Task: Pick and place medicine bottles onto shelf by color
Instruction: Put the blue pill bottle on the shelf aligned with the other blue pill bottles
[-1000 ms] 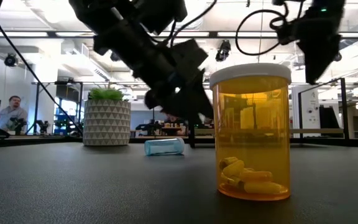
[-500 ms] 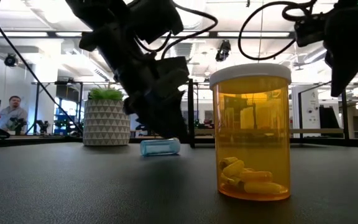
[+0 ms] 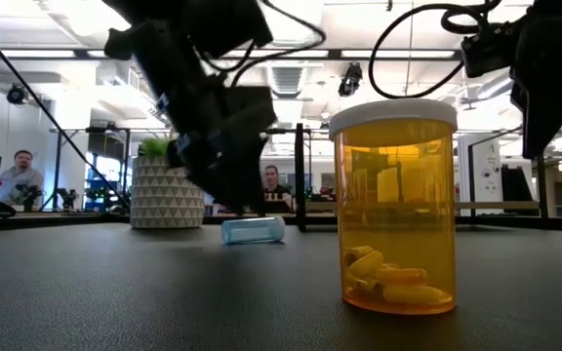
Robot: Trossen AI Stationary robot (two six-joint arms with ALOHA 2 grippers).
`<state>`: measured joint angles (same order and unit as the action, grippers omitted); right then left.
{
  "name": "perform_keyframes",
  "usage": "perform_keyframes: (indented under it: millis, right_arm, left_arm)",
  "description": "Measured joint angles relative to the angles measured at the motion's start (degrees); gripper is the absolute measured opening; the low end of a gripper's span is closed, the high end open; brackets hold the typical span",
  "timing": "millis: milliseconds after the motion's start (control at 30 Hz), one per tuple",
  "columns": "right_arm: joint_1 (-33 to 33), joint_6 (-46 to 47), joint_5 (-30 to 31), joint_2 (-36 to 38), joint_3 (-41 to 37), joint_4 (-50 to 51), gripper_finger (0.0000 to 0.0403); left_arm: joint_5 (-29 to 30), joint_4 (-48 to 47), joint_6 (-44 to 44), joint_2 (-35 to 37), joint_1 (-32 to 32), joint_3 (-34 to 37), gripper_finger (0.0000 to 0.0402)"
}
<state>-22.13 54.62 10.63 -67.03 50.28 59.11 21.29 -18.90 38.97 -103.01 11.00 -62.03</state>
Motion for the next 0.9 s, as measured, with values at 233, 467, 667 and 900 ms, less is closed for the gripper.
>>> perform_keyframes:
  millis: [233, 467, 667, 900]
  right_arm:
    - [0.0, -0.6, 0.0, 0.1, 0.0, -0.1, 0.0258]
    - [0.0, -0.7, 0.1, 0.1, 0.0, -1.1, 0.0258]
    - [0.0, -1.0, 1.3, 0.1, 0.0, -1.2, 0.0258]
    - [0.0, -2.0, 1.8, 0.1, 0.0, -1.4, 0.0258]
  left_arm:
    - [-2.8, -1.0, 2.2, -1.9, 1.8, 0.1, 0.0249]
    - [-1.8, -1.7, 2.7, -1.9, 2.1, 0.2, 0.0231]
    - [-1.5, -1.7, 2.7, -2.0, 2.2, 0.6, 0.0182]
    - [-1.5, -1.4, 2.7, -2.0, 2.3, 0.6, 0.0129]
